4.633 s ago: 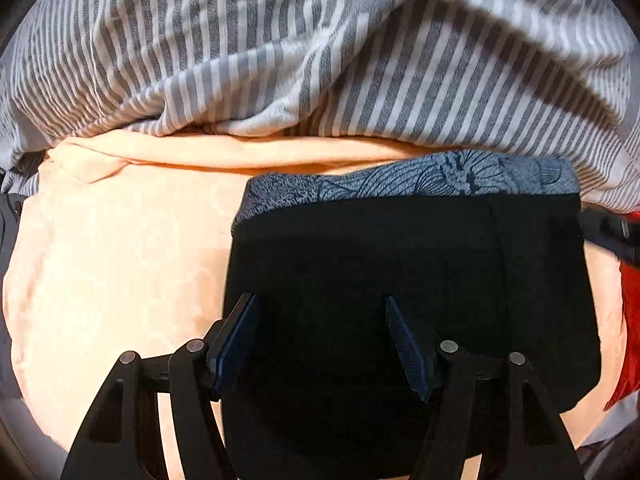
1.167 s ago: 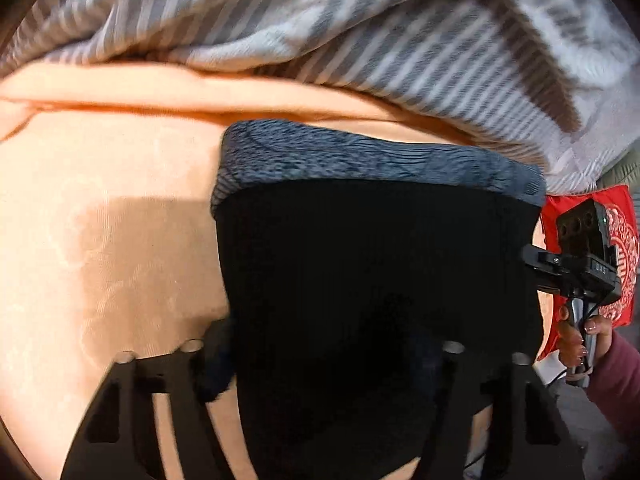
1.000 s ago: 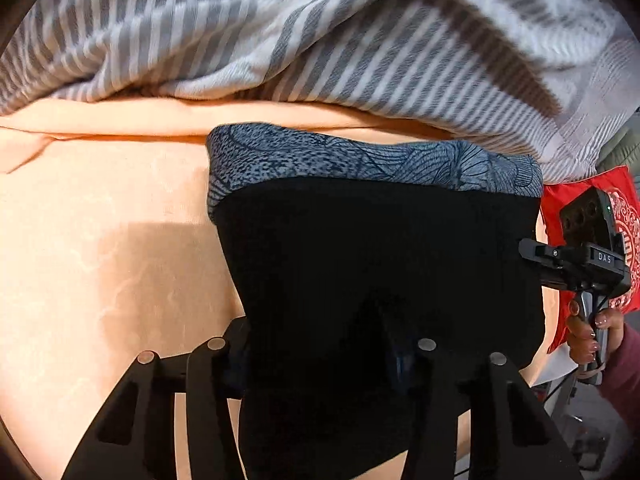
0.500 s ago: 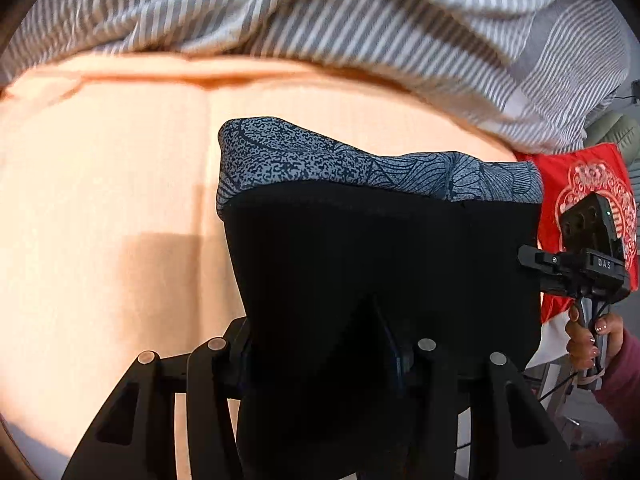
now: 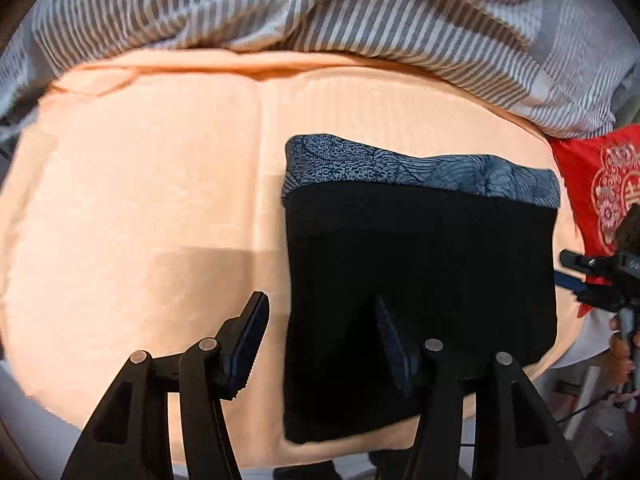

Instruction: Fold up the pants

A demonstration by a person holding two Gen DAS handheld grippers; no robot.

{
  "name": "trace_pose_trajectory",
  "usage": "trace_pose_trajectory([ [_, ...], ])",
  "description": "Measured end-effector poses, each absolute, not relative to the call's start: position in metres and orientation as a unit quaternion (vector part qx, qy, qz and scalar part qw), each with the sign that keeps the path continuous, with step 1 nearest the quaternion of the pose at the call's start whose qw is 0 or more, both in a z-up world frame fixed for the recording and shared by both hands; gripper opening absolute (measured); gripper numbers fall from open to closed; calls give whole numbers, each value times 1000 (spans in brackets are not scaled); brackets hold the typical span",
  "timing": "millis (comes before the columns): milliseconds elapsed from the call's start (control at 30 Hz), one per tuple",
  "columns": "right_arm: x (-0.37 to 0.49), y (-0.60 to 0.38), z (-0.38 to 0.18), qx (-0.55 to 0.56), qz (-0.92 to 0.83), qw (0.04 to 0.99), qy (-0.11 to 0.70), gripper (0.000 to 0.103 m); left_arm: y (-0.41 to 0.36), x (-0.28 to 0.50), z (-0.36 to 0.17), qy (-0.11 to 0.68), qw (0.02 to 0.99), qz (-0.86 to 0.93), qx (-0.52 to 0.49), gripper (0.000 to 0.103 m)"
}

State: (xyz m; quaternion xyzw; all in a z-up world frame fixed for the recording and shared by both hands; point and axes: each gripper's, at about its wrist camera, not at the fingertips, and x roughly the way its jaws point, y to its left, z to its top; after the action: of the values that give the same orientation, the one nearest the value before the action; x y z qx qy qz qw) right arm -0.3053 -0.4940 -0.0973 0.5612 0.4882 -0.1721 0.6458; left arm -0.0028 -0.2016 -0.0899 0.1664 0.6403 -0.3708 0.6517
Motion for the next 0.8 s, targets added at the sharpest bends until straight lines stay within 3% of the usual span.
trace_pose_trajectory([
  [100,-321,-488,-77,540,-199,659,485,56,-197,-13,-76,626,656,-384,173,56],
  [133,-323,-483,-72,529,-207,663,487,50,-198,-20,-73,624,654,-391,174,56],
  [167,-324,-476,-66,516,-212,670,490,36,-201,-26,-72,623,652,-396,173,56],
  [200,-321,-467,-63,501,-212,676,496,34,-207,-34,-74,624,648,-400,174,56],
  [467,-306,-414,-84,437,-208,682,548,33,-213,-65,-113,629,629,-406,212,56],
  [633,-308,-412,-89,427,-223,687,544,33,-213,-70,-107,617,628,-410,239,56],
  [667,-308,-411,-87,423,-226,687,546,33,-212,-73,-102,614,630,-405,249,60],
  [700,-309,-410,-84,419,-233,685,548,33,-211,-75,-98,611,633,-400,259,76],
  [733,-309,-408,-80,417,-238,684,549,34,-208,-78,-92,606,638,-394,264,82],
  [800,-309,-402,-71,415,-244,685,547,42,-203,-85,-79,596,646,-395,268,83],
])
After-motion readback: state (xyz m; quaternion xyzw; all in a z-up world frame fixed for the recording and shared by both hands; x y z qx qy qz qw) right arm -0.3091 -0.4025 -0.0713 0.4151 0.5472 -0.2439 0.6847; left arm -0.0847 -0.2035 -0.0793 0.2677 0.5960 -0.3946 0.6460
